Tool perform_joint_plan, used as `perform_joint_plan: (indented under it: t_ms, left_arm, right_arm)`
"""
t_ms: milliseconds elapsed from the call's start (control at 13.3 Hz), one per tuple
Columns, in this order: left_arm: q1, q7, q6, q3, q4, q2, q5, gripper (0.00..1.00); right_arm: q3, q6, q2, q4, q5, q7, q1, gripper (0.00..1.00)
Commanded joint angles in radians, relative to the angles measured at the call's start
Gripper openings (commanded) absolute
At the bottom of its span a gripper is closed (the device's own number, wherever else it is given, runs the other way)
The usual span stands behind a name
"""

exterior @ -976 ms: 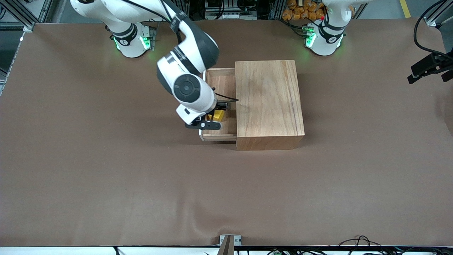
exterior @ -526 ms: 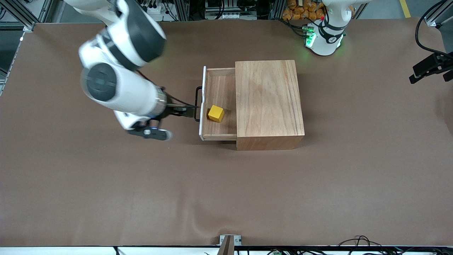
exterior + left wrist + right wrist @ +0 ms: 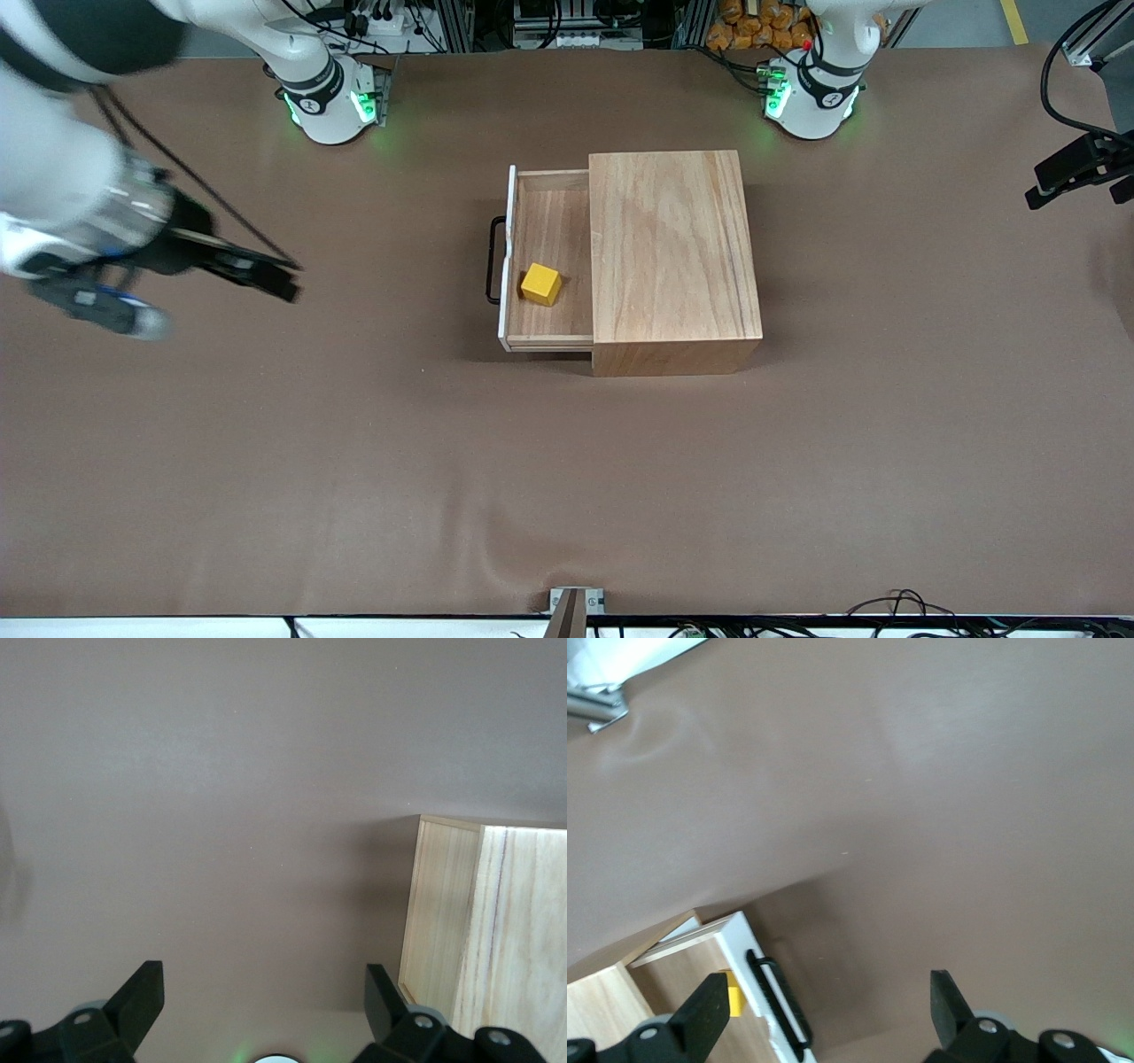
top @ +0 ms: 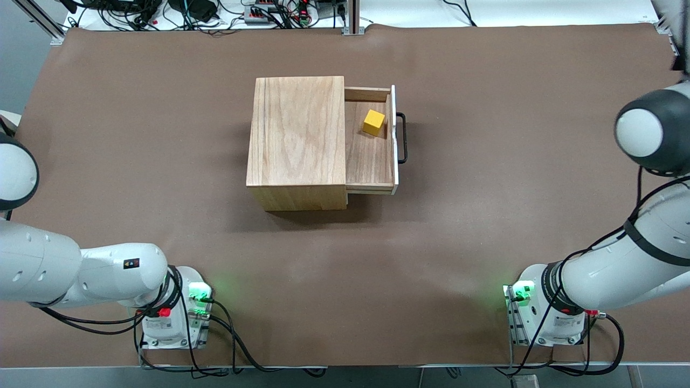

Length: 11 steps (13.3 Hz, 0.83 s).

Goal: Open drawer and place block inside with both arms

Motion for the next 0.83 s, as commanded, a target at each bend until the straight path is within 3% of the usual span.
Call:
perform_joint_plan:
  t_ms: [0, 225, 751]
  left_arm:
    - [0.016, 0.011, 0.003, -0.006, -0.013, -0.017, -0.021, 1.00]
    - [0.016, 0.011, 0.009, -0.011, -0.020, -0.020, -0.021, 1.00]
    - [0.016, 0.011, 0.017, -0.012, -0.028, -0.020, -0.021, 1.00]
  right_arm:
    - [0.019, -0.060, -0.072, -0.014, -0.042, -0.169, -0.079, 1.00]
    - [0.027, -0.080, -0.134, -0.030, -0.117, -0.328, -0.144, 1.00]
    - [0.027, 0.044, -0.310, -0.328, -0.117, -0.423, -0.211, 1.00]
